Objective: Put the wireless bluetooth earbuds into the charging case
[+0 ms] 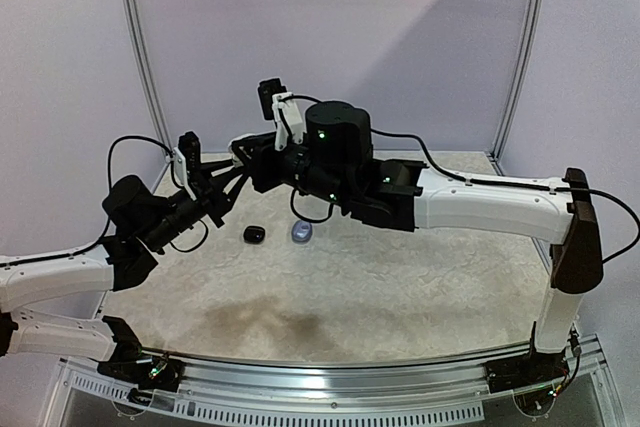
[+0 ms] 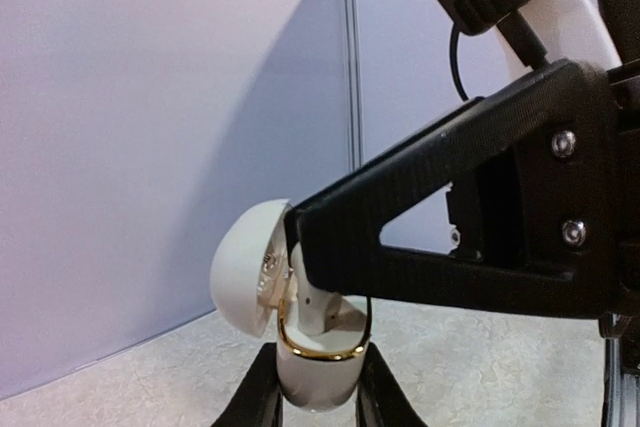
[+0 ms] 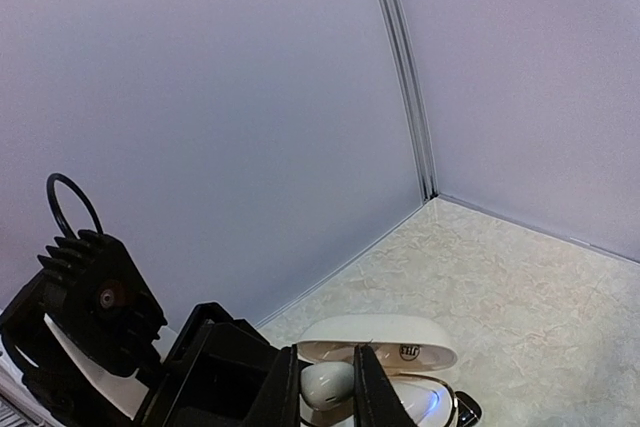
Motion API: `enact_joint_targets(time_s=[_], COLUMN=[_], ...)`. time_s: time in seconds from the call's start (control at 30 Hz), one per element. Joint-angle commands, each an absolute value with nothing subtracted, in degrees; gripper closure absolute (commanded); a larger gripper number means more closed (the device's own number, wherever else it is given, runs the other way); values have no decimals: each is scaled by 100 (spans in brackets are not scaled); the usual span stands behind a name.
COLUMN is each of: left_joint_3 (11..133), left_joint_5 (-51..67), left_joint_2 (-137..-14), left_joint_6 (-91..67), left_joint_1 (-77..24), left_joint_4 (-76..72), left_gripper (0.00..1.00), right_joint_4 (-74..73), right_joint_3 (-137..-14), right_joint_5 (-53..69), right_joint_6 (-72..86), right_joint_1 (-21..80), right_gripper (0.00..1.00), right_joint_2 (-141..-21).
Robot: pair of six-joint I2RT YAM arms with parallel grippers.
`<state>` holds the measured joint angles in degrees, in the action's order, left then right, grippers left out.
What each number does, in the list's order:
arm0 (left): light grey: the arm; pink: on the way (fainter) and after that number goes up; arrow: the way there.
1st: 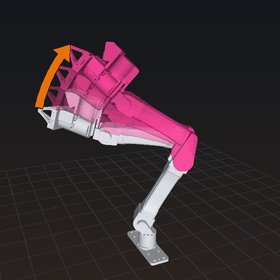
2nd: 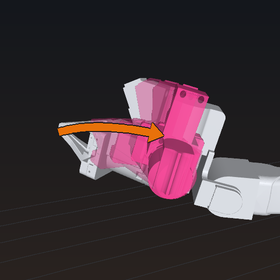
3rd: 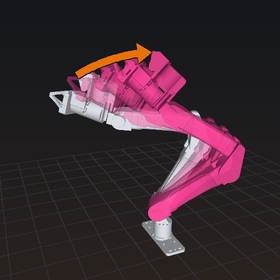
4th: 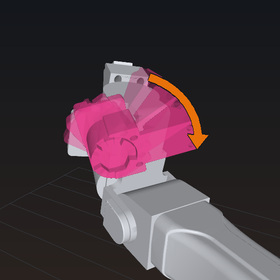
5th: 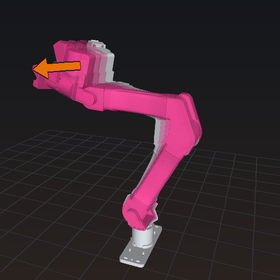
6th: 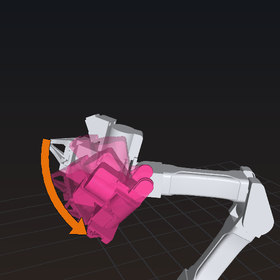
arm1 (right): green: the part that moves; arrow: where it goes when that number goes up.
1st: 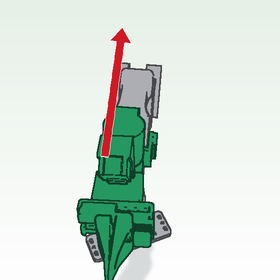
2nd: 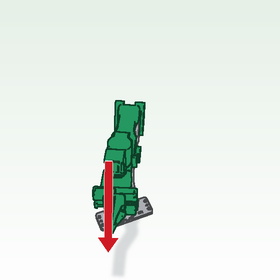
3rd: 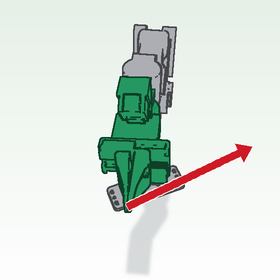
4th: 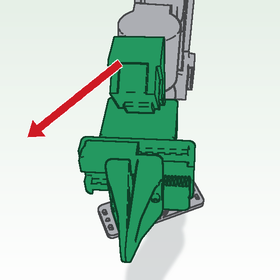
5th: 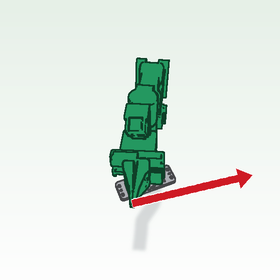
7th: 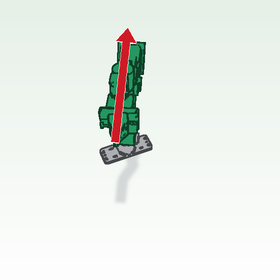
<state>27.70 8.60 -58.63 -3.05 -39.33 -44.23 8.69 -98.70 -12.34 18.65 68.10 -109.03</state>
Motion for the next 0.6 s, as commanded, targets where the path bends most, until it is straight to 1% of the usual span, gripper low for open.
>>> enact_joint_targets(time_s=[0.0, 0.1, 0.2, 0.47, 0.57], left_joint_3=[2904, 2899, 2894, 2856, 2856], left_joint_5=[749, 814, 881, 994, 1012], left_joint_2=[-5845, -5845, -5836, -5767, -5758], left_joint_6=[-312, -292, -312, -556, -590], left_joint_1=[-3938, -3938, -3938, -3938, -3939], left_joint_4=[-4631, -4611, -4544, -4346, -4341], left_gripper=[100, 100, 100, 100, 100], right_joint_4=[674, 661, 627, 293, 44], right_joint_3=[-9727, -9729, -9782, -9986, -10112], right_joint_5=[-1307, -1357, -1411, -1721, -1870], right_joint_6=[1730, 1685, 1643, 1285, 1095], right_joint_1=[6846, 6846, 6839, 6842, 6845], right_gripper=[88, 77, 70, 56, 47], right_joint_2=[-11029, -11023, -11030, -10872, -10826])
